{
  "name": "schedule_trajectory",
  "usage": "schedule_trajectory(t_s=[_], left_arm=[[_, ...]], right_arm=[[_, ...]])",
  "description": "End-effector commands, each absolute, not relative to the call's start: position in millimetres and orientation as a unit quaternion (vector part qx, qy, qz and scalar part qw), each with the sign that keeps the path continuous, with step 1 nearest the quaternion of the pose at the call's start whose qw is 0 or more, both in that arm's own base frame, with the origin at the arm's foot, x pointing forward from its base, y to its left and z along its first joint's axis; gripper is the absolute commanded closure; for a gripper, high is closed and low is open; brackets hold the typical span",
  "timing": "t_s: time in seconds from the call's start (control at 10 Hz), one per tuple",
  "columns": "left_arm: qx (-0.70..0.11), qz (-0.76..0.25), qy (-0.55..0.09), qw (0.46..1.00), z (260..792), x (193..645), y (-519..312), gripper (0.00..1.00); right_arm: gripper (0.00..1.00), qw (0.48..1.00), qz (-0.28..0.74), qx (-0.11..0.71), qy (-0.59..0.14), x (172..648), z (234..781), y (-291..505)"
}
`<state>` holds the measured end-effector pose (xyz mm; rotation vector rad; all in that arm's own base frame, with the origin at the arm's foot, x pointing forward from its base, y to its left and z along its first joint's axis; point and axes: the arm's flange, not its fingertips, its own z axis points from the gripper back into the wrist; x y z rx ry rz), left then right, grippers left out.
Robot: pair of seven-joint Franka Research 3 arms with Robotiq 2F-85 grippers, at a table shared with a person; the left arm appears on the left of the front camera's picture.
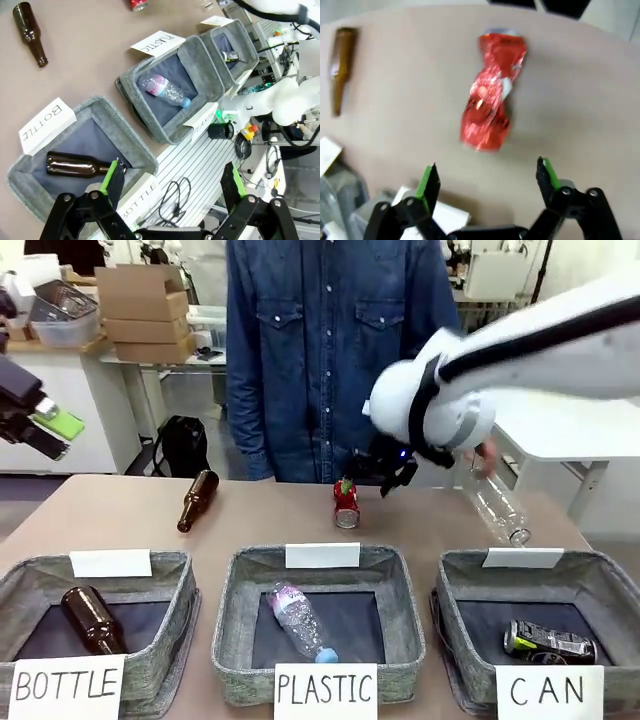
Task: Sort the can waste into the basket.
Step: Pick up the can waste from the table and place it in the right Fabric basket.
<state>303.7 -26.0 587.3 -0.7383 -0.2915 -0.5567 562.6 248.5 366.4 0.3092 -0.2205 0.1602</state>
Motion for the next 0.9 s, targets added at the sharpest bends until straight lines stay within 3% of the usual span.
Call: schedule_trajectory(t_s=[0.0, 0.6, 0.7, 0.8], left_arm=[[-0.35, -0.271, -0.137, 0.886, 588.5, 301.2, -22.8, 0.0], [-0.35, -0.271, -0.137, 0.886, 588.5, 301.2, -22.8, 0.0], [-0.35, -0.271, -0.137, 0.886, 588.5, 301.2, -22.8, 0.0], [-0.35, -0.271, -0.137, 0.886, 588.5, 301.2, -22.8, 0.0]], right_arm=[[0.0, 0.99, 0.027, 0.079, -0.11, 609.0, 356.1, 273.9], [0.0, 0.996, 0.035, 0.052, -0.068, 641.3, 301.1, 302.2], [0.15, 0.996, 0.038, 0.056, -0.057, 640.3, 298.4, 302.5], [0.57, 0.996, 0.043, 0.067, -0.046, 638.2, 297.8, 304.0]])
